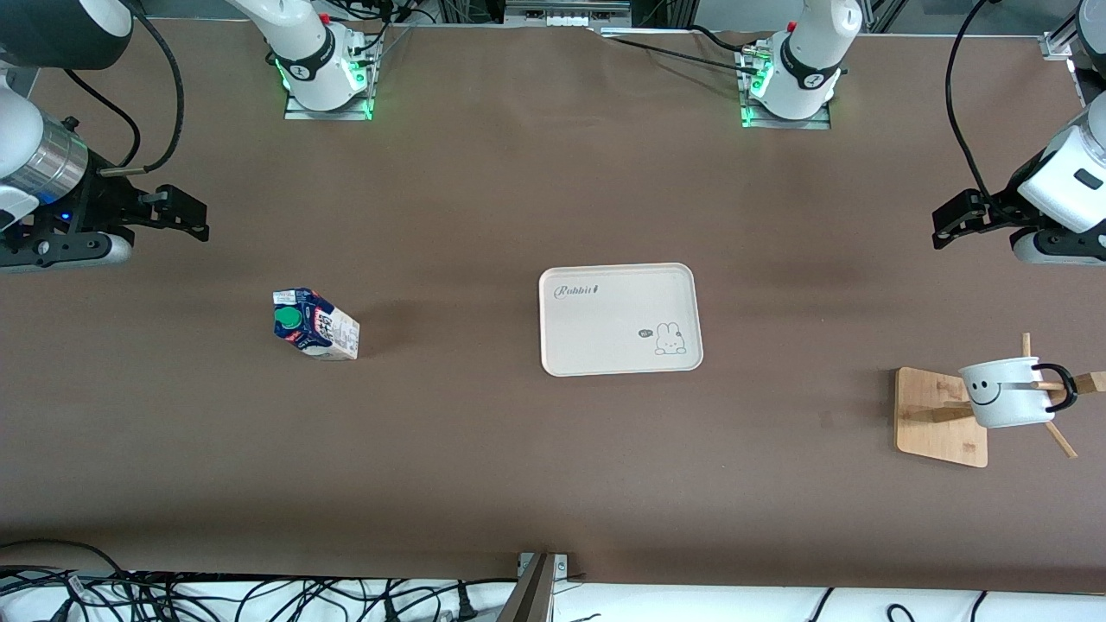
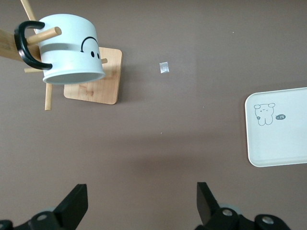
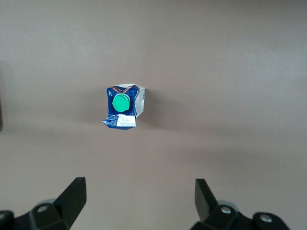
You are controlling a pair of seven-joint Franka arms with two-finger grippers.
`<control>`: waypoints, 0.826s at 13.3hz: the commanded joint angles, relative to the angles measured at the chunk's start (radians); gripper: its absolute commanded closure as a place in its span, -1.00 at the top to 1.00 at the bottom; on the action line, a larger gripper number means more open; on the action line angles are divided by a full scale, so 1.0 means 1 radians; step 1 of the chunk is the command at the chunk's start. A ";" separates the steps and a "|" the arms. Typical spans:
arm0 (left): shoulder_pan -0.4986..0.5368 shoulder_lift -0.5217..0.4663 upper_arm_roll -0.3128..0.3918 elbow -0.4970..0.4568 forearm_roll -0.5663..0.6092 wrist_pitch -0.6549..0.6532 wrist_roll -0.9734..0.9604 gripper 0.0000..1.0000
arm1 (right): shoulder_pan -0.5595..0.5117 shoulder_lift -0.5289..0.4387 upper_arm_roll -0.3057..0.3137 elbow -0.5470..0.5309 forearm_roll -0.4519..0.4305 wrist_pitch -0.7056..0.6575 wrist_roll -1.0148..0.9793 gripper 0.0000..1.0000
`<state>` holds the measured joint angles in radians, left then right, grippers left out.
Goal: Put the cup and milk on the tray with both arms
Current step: 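Reach the right gripper toward the blue milk carton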
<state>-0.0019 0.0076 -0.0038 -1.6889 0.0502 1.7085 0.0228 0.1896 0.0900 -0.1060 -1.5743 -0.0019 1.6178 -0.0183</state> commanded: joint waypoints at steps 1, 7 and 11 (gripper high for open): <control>0.002 0.015 -0.004 0.035 -0.010 -0.024 -0.004 1.00 | 0.001 0.008 0.002 0.017 0.020 0.004 0.011 1.00; 0.002 0.015 -0.004 0.035 -0.010 -0.026 -0.006 1.00 | 0.004 0.010 0.003 0.013 0.026 0.011 0.012 1.00; 0.002 0.015 -0.004 0.035 -0.010 -0.026 -0.006 1.00 | 0.013 0.091 0.006 -0.050 0.036 0.114 0.012 1.00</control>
<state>-0.0019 0.0076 -0.0038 -1.6889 0.0502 1.7085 0.0228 0.1967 0.1364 -0.1030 -1.5921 0.0132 1.6597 -0.0183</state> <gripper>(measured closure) 0.000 0.000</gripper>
